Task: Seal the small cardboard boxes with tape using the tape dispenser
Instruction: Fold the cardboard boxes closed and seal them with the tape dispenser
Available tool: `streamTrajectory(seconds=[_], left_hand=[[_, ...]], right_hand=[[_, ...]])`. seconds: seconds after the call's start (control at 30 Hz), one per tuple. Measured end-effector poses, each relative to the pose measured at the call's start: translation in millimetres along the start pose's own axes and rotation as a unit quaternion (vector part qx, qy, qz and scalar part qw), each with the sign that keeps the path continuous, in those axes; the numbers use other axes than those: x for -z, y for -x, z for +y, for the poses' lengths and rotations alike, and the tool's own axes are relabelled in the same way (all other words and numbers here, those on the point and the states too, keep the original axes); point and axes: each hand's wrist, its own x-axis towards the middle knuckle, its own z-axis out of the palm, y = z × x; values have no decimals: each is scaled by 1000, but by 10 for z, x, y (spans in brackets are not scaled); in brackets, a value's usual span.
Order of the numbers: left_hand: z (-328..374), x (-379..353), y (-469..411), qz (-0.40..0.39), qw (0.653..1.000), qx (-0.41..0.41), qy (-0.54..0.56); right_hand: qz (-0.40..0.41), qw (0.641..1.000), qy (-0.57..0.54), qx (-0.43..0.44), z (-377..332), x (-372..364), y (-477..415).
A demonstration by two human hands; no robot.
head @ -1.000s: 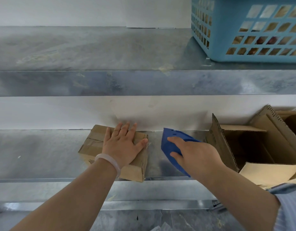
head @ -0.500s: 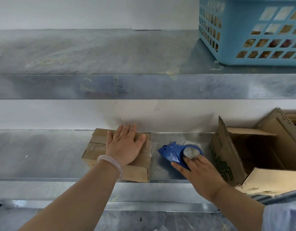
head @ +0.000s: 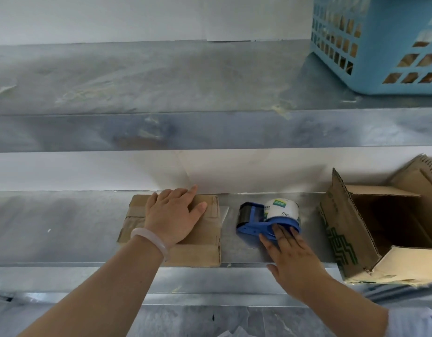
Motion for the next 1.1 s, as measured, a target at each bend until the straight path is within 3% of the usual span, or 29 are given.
streamTrajectory(seconds=[0.07, 0.13, 0.2, 0.27, 0.4, 0.43, 0.6, 0.8, 0.93, 1.0, 1.1], left_hand=[[-43, -2, -8, -4, 1000, -29, 5], [-105, 55, 9, 5, 994, -57, 95], [-228, 125, 62, 51, 980, -67, 180], [-394, 151, 130, 108, 980, -91, 143], [-637, 3, 237, 34, 983, -174, 44], [-656, -50, 250, 36, 981, -189, 2], [-687, -129, 236, 45, 975, -203, -81], [-694, -136, 225, 30, 975, -210, -70], [-711, -87, 273, 63, 978, -198, -23], [-766, -45, 300, 63, 977, -205, 8], [-833, -50, 319, 52, 963, -264, -21]], right_hand=[[35, 998, -53, -23, -100, 161, 111], [108, 979, -171, -41, -221, 330, 244], [127, 939, -316, -51, -402, 612, 271], [137, 882, -445, -72, -622, 842, 108], [56, 725, -673, -132, -1084, 1115, -370], [29, 702, -696, -146, -1164, 1136, -457], [-35, 657, -731, -180, -1269, 1227, -595], [-3, 696, -686, -215, -1280, 1171, -658], [9, 737, -634, -234, -1286, 1104, -638], [60, 790, -565, -230, -1308, 1096, -633], [189, 925, -330, -25, -1348, 1083, -535]])
